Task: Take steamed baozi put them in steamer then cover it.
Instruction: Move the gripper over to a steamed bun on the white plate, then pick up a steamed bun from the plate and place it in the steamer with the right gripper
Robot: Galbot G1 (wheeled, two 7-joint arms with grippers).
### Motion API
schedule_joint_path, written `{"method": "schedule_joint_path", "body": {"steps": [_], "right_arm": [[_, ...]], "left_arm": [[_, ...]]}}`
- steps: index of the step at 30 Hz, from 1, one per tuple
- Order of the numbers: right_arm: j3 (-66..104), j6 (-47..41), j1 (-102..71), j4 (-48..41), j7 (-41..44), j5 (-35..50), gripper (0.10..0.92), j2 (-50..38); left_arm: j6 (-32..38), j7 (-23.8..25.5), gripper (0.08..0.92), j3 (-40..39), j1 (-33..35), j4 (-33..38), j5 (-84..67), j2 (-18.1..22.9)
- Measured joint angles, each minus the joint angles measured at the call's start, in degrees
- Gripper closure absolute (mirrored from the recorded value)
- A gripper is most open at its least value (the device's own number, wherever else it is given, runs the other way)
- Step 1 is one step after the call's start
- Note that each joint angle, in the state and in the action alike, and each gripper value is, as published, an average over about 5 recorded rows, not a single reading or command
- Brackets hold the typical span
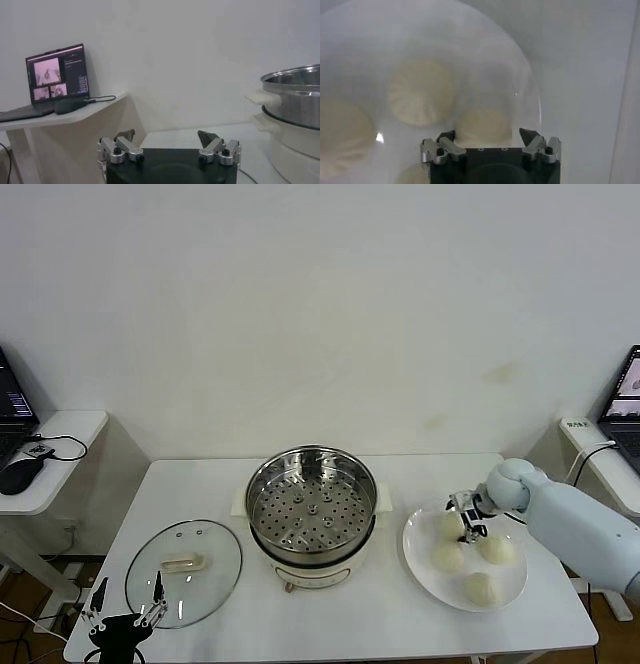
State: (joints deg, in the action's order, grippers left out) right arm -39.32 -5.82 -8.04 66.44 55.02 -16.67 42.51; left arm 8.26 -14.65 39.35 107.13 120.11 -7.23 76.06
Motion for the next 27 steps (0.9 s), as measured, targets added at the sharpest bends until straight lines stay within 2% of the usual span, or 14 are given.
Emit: {"method": "schedule_joint_path", "body": {"steps": [4, 15, 27], "right_arm": [[-0.4, 0.0, 0.3, 0.1, 0.4, 0.2, 0.367, -0.1], [-3.3, -0.2, 3.5, 2.9, 1.4, 2.3, 0.391, -2.6], [-11.9, -0.9, 18.0, 10.1, 1.7, 10.9, 0.384, -5.6]], "left_arm": [[0.2, 0.0, 0.177, 0.0, 0.2, 0.1, 0.0, 0.0], [0.9, -0.1, 0.177, -0.1, 0.7, 0.2, 0.0, 0.0], [0.9, 0.8, 0.177, -0.9, 0.4, -0.1, -2.1, -1.2]]}}
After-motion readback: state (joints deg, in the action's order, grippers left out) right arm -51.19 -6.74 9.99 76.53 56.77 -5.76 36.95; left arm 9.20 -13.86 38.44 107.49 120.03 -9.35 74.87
